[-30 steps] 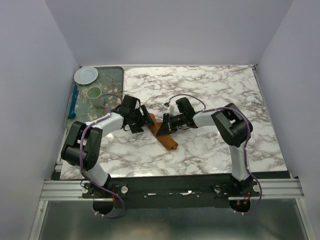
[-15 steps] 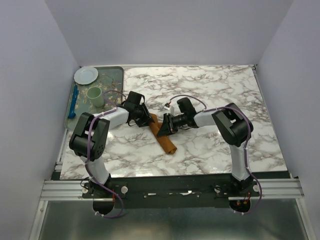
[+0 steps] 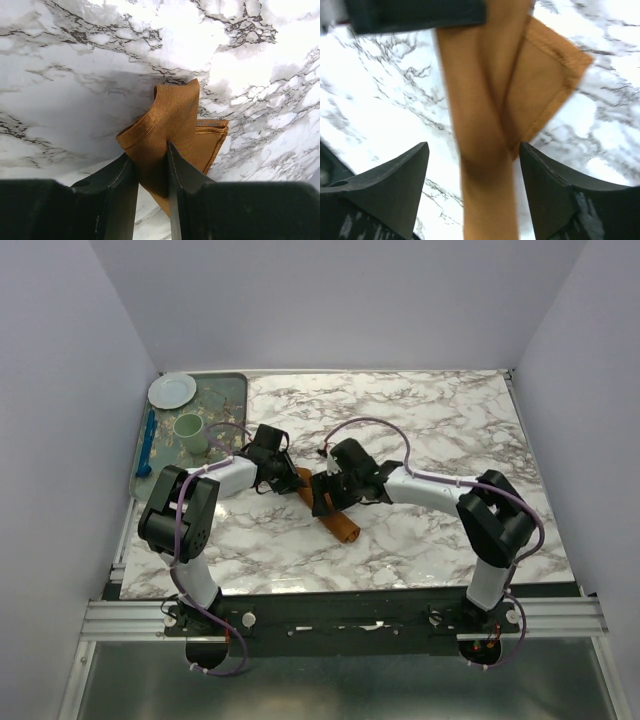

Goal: Fold the napkin, place the utensils inside, and roll it up
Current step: Roll the napkin with the utensil

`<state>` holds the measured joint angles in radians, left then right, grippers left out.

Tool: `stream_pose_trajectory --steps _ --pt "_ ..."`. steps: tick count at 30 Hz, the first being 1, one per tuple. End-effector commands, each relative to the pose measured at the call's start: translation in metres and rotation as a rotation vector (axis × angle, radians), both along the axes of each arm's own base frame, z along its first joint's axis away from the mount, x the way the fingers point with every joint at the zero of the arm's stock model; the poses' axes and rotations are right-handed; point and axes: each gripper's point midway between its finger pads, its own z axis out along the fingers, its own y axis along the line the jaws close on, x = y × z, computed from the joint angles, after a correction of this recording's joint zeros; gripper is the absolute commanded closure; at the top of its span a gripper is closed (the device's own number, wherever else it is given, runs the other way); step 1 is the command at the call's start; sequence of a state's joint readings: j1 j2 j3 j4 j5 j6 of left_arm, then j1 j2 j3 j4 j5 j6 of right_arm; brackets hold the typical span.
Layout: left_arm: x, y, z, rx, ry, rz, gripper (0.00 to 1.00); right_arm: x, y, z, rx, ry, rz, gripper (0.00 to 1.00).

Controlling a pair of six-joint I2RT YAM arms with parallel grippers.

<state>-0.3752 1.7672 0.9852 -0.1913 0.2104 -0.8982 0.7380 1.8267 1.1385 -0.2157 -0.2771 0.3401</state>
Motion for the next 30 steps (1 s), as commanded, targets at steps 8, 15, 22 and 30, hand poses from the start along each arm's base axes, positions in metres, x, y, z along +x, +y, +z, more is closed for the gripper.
stream_pose_trajectory --steps 8,15,22,30 --pt "-0.019 0.007 -0.014 0.037 0.076 -0.037 0.66 0.009 0.007 0.023 -0.524 -0.563 -0.025 0.11" --pt "-0.021 0.008 -0.014 0.029 0.084 -0.038 0.67 0.012 0.021 0.009 -0.605 -0.600 0.040 0.12" --pt "-0.020 0.009 -0.012 0.022 0.083 -0.039 0.67 0.009 0.019 -0.013 -0.625 -0.582 0.063 0.30" --pt "-0.019 0.011 -0.009 0.021 0.073 -0.044 0.65 0.008 0.016 -0.032 -0.601 -0.532 0.064 0.57"
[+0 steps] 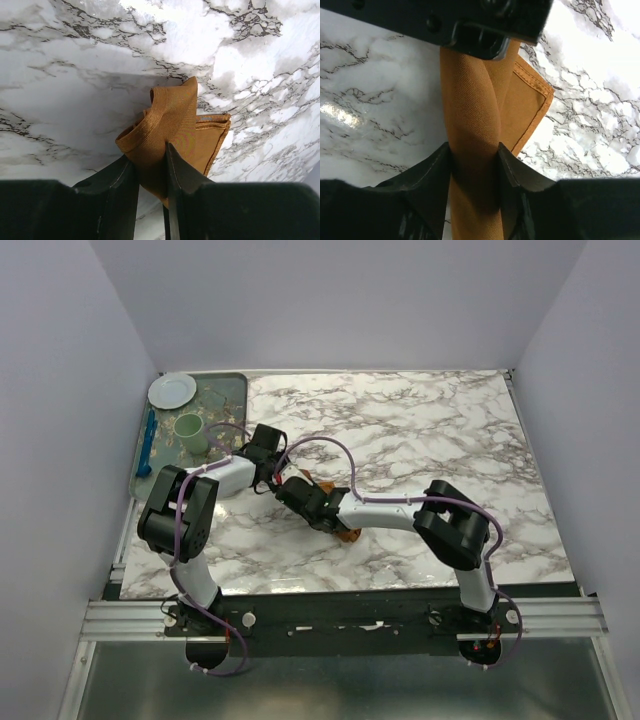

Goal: Fold the napkin, place the utensils inside, and roll it up
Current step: Roll the napkin with the utensil

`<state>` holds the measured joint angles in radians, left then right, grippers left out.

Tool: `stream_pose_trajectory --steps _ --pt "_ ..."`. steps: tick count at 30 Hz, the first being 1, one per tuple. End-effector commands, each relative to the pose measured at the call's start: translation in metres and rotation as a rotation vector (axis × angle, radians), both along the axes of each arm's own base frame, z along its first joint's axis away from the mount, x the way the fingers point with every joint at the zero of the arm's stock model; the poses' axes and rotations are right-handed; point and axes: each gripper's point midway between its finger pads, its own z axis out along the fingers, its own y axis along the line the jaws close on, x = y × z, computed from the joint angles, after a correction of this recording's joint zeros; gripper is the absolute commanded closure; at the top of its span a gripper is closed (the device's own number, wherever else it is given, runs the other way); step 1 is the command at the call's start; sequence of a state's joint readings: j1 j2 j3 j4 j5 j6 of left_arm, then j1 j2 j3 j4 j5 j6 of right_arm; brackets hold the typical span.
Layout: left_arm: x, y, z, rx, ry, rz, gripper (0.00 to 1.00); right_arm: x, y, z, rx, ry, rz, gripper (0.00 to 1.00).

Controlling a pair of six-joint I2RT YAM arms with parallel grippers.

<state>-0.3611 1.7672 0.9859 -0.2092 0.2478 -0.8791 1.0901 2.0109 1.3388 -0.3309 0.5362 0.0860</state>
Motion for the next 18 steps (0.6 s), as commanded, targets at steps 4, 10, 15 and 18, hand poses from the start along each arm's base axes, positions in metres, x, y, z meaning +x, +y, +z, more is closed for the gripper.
stream_pose_trajectory --steps 4,10,15,18 --pt "-0.010 0.009 -0.001 0.034 0.023 -0.034 0.53 -0.002 -0.003 -0.022 0.076 0.096 -0.028 0.64" --pt "-0.002 0.023 0.019 0.051 -0.029 -0.024 0.30 -0.008 0.005 -0.019 0.293 0.287 -0.035 0.70" --pt "-0.002 0.039 0.035 0.063 -0.063 -0.002 0.26 -0.006 0.000 -0.017 0.511 0.490 -0.046 0.71" --pt "-0.004 0.036 0.036 0.037 -0.056 -0.003 0.26 -0.006 0.000 -0.012 0.655 0.621 -0.033 0.71"
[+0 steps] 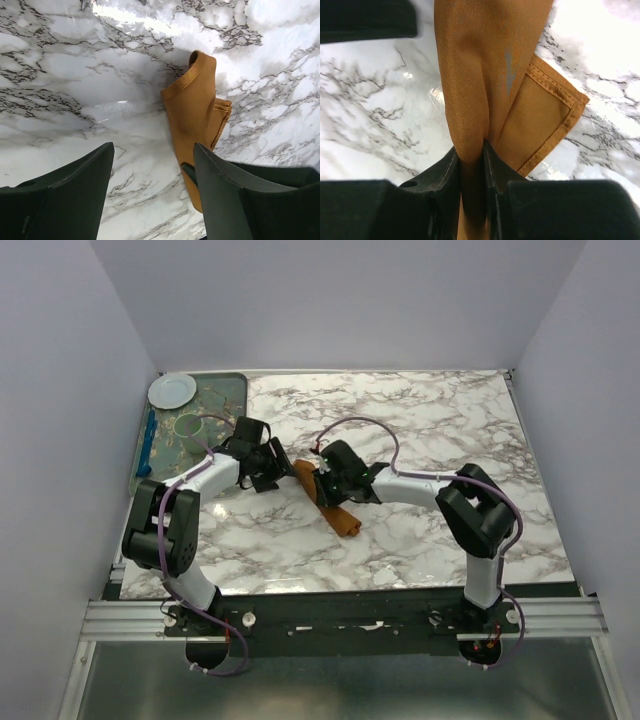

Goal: Fold the napkin, place the utensils inside, and roll it up
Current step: Roll the napkin with the utensil

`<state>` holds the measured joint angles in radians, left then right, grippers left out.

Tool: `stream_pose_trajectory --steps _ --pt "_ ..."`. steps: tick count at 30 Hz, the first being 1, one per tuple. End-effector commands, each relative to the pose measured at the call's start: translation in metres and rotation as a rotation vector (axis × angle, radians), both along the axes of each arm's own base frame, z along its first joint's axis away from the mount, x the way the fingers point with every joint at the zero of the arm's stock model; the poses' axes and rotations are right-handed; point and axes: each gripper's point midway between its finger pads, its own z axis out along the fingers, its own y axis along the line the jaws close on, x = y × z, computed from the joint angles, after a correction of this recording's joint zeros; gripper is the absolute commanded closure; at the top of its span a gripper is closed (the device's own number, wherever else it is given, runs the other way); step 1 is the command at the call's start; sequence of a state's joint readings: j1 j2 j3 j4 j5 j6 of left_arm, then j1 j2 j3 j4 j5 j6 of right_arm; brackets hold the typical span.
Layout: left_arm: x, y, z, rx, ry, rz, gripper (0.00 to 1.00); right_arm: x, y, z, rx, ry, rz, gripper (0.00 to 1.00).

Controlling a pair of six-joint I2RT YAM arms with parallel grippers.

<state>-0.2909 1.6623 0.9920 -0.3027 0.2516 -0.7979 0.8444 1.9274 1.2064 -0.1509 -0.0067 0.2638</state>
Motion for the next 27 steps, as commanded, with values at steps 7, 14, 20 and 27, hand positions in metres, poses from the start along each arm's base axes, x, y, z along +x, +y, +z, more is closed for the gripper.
stream_pose_trajectory --steps 7,14,20,27 --pt "-0.007 -0.020 0.005 -0.067 0.010 -0.033 0.23 -0.029 0.004 -0.005 0.501 0.543 0.117 0.72" --pt "-0.002 -0.047 -0.006 -0.067 0.033 -0.058 0.21 -0.028 -0.006 -0.016 0.624 0.662 0.104 0.72" --pt "-0.001 -0.053 -0.033 -0.044 0.100 -0.022 0.22 -0.023 -0.011 -0.017 0.660 0.674 0.093 0.67" --pt "-0.004 -0.040 -0.045 0.024 0.103 0.027 0.50 -0.016 -0.015 -0.009 0.606 0.620 0.079 0.57"
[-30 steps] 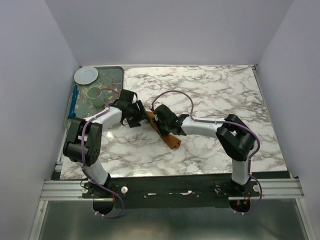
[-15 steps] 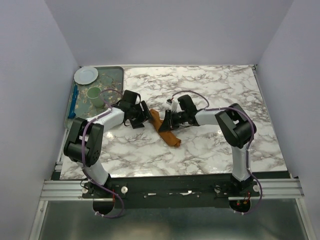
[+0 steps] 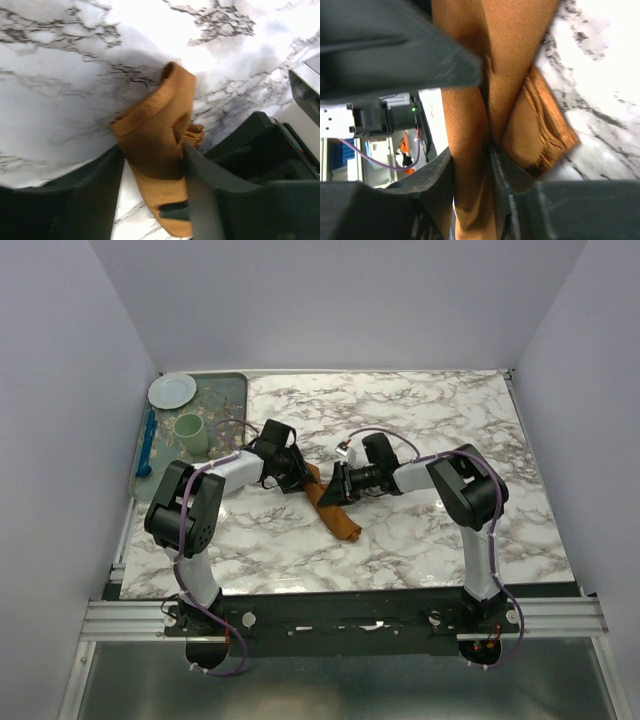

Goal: Fold the napkin, place the utensils inside, and roll it up
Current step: Roll the napkin with the utensil

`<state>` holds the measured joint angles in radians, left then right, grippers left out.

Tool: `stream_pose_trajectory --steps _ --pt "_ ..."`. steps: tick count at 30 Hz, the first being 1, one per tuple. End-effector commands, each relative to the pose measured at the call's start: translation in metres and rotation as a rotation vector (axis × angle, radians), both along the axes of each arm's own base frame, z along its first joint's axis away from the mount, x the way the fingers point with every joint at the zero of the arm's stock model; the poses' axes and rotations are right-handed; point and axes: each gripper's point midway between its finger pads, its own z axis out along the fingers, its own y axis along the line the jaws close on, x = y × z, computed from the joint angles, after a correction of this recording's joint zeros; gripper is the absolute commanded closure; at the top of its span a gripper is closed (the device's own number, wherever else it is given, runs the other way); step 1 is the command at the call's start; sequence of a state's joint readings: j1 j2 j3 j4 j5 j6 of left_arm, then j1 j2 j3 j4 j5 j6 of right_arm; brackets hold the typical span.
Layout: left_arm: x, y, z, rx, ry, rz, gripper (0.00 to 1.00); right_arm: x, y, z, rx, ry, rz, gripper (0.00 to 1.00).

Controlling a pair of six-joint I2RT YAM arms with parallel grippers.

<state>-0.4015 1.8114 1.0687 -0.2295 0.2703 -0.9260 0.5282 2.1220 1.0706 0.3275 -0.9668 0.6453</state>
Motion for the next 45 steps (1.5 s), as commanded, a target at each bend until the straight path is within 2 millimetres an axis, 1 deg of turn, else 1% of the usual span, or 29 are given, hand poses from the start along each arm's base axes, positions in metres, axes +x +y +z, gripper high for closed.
stream_pose_trajectory --steps 1,2,5,6,7,8,9,10,11,12,13,14,15,16,17,18,19,20,21,22,23,24,26,27,30,35,41,44,45 --pt "-0.011 0.017 -0.026 0.097 0.043 0.041 0.54 -0.002 -0.014 -0.013 -0.114 -0.014 -0.026 0.54" --pt "-0.013 0.018 -0.026 0.100 0.043 0.043 0.55 0.002 -0.015 -0.001 -0.117 -0.052 -0.036 0.50" --pt "-0.016 0.019 -0.025 0.100 0.044 0.036 0.60 0.006 -0.025 0.003 -0.207 -0.109 -0.067 0.42" --pt "-0.017 0.018 -0.025 0.097 0.045 0.035 0.62 0.008 -0.024 0.017 -0.220 -0.160 -0.075 0.39" --pt "-0.017 0.018 -0.025 0.094 0.044 0.032 0.63 0.008 -0.035 0.009 -0.317 -0.182 -0.092 0.37" --pt "-0.017 0.018 -0.023 0.094 0.040 0.030 0.63 0.010 -0.038 0.011 -0.357 -0.212 -0.104 0.34" --pt "-0.018 0.018 -0.023 0.094 0.040 0.028 0.63 0.009 -0.035 0.023 -0.384 -0.273 -0.110 0.32" --pt "-0.019 0.018 -0.023 0.094 0.041 0.026 0.64 0.013 -0.048 0.016 -0.497 -0.327 -0.142 0.30" --pt "-0.018 0.018 -0.022 0.094 0.041 0.022 0.64 0.014 -0.052 0.018 -0.550 -0.373 -0.155 0.26" --pt "-0.019 0.019 -0.023 0.094 0.042 0.022 0.64 0.008 -0.046 0.021 -0.601 -0.426 -0.142 0.24" --pt "-0.020 0.017 -0.023 0.087 0.046 0.015 0.64 0.015 -0.059 0.022 -0.702 -0.498 -0.183 0.22" --pt "-0.020 0.016 -0.023 0.083 0.048 0.012 0.64 0.015 -0.061 0.023 -0.746 -0.539 -0.195 0.21" --pt "-0.020 0.015 -0.023 0.078 0.054 0.009 0.64 0.008 -0.054 0.026 -0.782 -0.595 -0.184 0.20" --pt "-0.020 0.014 -0.022 0.073 0.055 0.008 0.64 0.015 -0.063 0.031 -0.855 -0.660 -0.222 0.19" --pt "-0.021 0.014 -0.022 0.070 0.059 0.004 0.64 0.013 -0.060 0.034 -0.879 -0.698 -0.222 0.18" --pt "-0.021 0.013 -0.022 0.067 0.060 0.003 0.64 0.005 -0.052 0.036 -0.894 -0.744 -0.204 0.18" --pt "-0.021 0.013 -0.022 0.065 0.059 -0.001 0.64 0.010 -0.052 0.044 -0.935 -0.810 -0.217 0.18" --pt "-0.022 0.013 -0.022 0.064 0.066 -0.002 0.64 0.010 -0.050 0.042 -0.967 -0.842 -0.207 0.18" --pt "-0.022 0.013 -0.022 0.065 0.066 -0.006 0.64 0.002 -0.040 0.043 -0.981 -0.890 -0.182 0.17" --pt "-0.022 0.012 -0.022 0.063 0.069 -0.010 0.64 0.008 -0.039 0.052 -1.027 -0.955 -0.200 0.17" --pt "-0.023 0.012 -0.023 0.061 0.077 -0.010 0.64 0.007 -0.036 0.052 -1.052 -0.988 -0.192 0.17" --pt "-0.024 0.011 -0.023 0.054 0.084 -0.015 0.65 0.000 -0.026 0.049 -1.071 -1.028 -0.158 0.17" --pt "-0.024 0.011 -0.024 0.049 0.091 -0.013 0.65 0.003 -0.020 0.054 -1.120 -1.105 -0.142 0.17" --pt "-0.024 0.010 -0.024 0.044 0.091 -0.018 0.65 -0.001 -0.015 0.046 -1.140 -1.126 -0.108 0.17" --pt "-0.025 0.011 -0.025 0.042 0.102 -0.016 0.65 -0.001 -0.009 0.040 -1.164 -1.160 -0.083 0.18" --pt "-0.024 0.012 -0.024 0.032 0.118 -0.032 0.65 -0.001 -0.012 0.022 -1.202 -1.189 -0.028 0.25" --pt "-0.023 0.014 -0.025 0.025 0.129 -0.040 0.66 -0.001 -0.024 0.006 -1.268 -1.201 -0.009 0.31" --pt "-0.024 0.013 -0.025 0.022 0.131 -0.049 0.66 -0.002 -0.024 -0.001 -1.264 -1.201 0.015 0.38" --pt "-0.024 0.012 -0.025 0.019 0.132 -0.052 0.66 -0.002 -0.023 -0.004 -1.264 -1.201 0.021 0.46"
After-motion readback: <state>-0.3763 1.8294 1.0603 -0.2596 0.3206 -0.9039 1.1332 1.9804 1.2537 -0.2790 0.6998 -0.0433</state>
